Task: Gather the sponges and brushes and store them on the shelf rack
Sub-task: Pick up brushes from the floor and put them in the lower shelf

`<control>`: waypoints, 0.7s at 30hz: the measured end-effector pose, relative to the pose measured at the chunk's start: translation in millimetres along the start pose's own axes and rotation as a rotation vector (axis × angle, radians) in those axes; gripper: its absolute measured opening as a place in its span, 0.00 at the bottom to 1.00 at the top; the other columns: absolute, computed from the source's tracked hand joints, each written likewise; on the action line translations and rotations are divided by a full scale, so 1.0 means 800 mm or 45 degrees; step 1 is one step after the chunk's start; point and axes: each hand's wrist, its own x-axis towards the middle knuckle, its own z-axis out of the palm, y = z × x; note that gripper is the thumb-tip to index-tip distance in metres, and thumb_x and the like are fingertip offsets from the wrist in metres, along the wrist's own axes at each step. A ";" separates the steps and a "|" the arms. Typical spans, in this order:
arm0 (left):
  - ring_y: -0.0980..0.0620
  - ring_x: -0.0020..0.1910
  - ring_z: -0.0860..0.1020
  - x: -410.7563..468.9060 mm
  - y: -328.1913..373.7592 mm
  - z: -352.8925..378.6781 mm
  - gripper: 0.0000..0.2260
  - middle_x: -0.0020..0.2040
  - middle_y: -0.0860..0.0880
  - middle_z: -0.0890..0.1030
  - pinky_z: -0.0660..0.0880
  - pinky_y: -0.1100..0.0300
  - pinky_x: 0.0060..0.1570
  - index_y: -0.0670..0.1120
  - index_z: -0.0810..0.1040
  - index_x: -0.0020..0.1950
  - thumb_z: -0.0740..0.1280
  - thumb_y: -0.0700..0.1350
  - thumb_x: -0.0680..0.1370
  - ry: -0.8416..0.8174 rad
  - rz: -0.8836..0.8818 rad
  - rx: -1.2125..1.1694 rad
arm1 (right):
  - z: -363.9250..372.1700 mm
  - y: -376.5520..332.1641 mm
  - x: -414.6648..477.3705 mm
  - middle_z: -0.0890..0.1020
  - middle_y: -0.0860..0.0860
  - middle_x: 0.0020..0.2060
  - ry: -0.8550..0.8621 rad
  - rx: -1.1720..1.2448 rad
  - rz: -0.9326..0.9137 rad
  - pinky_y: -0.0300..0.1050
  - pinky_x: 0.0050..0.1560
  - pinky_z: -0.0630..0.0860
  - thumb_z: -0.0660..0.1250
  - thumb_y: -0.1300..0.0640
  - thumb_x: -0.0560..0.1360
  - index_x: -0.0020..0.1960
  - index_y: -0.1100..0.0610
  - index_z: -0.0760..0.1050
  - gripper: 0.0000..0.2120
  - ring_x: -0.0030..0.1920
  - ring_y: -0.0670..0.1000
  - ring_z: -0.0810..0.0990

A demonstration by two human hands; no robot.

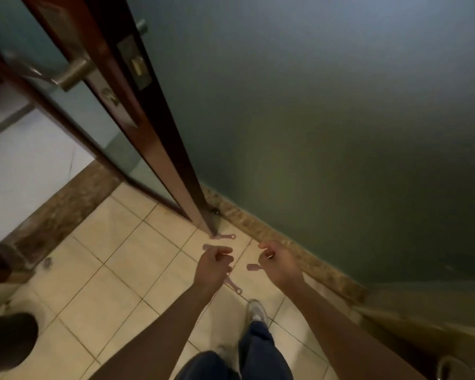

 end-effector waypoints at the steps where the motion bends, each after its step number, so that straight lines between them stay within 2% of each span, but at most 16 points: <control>1: 0.53 0.34 0.77 0.018 -0.010 -0.002 0.07 0.44 0.46 0.81 0.73 0.67 0.30 0.43 0.79 0.53 0.65 0.35 0.76 0.017 -0.021 -0.018 | 0.010 0.004 0.021 0.80 0.47 0.44 -0.030 -0.015 0.004 0.42 0.40 0.75 0.64 0.59 0.76 0.56 0.49 0.77 0.12 0.47 0.50 0.84; 3: 0.54 0.33 0.76 0.059 -0.034 -0.003 0.08 0.44 0.48 0.81 0.73 0.69 0.27 0.47 0.79 0.48 0.65 0.34 0.76 0.047 -0.051 -0.059 | 0.033 0.017 0.064 0.79 0.45 0.43 -0.084 0.012 0.016 0.52 0.52 0.79 0.65 0.60 0.74 0.54 0.48 0.77 0.12 0.47 0.52 0.83; 5: 0.54 0.33 0.77 0.108 -0.066 0.000 0.10 0.43 0.49 0.81 0.73 0.69 0.27 0.49 0.78 0.45 0.65 0.34 0.76 0.086 -0.065 -0.066 | 0.065 0.039 0.112 0.78 0.44 0.42 -0.106 0.018 0.007 0.56 0.53 0.80 0.66 0.61 0.73 0.52 0.47 0.78 0.12 0.47 0.52 0.82; 8: 0.54 0.34 0.77 0.189 -0.126 0.008 0.11 0.42 0.50 0.82 0.73 0.67 0.30 0.51 0.79 0.44 0.65 0.35 0.76 0.108 -0.078 -0.101 | 0.120 0.083 0.193 0.78 0.42 0.41 -0.116 -0.015 -0.036 0.56 0.49 0.81 0.66 0.60 0.73 0.53 0.47 0.77 0.12 0.43 0.48 0.80; 11: 0.53 0.35 0.76 0.279 -0.203 0.025 0.07 0.41 0.51 0.82 0.72 0.62 0.33 0.47 0.79 0.46 0.65 0.36 0.76 0.157 -0.104 -0.164 | 0.186 0.145 0.276 0.78 0.42 0.37 -0.115 -0.092 -0.096 0.48 0.46 0.79 0.65 0.60 0.73 0.54 0.48 0.78 0.12 0.38 0.46 0.76; 16: 0.51 0.38 0.78 0.438 -0.331 0.053 0.06 0.41 0.50 0.82 0.74 0.59 0.38 0.43 0.78 0.54 0.65 0.39 0.78 0.232 -0.091 -0.271 | 0.294 0.257 0.410 0.81 0.50 0.44 -0.144 -0.171 -0.211 0.48 0.50 0.78 0.67 0.60 0.73 0.56 0.53 0.78 0.12 0.46 0.50 0.80; 21: 0.51 0.40 0.78 0.547 -0.422 0.071 0.07 0.45 0.47 0.81 0.76 0.59 0.40 0.43 0.78 0.55 0.66 0.40 0.77 0.281 -0.110 -0.324 | 0.372 0.334 0.510 0.81 0.50 0.50 -0.118 -0.295 -0.245 0.42 0.52 0.75 0.68 0.58 0.73 0.59 0.54 0.77 0.15 0.50 0.49 0.79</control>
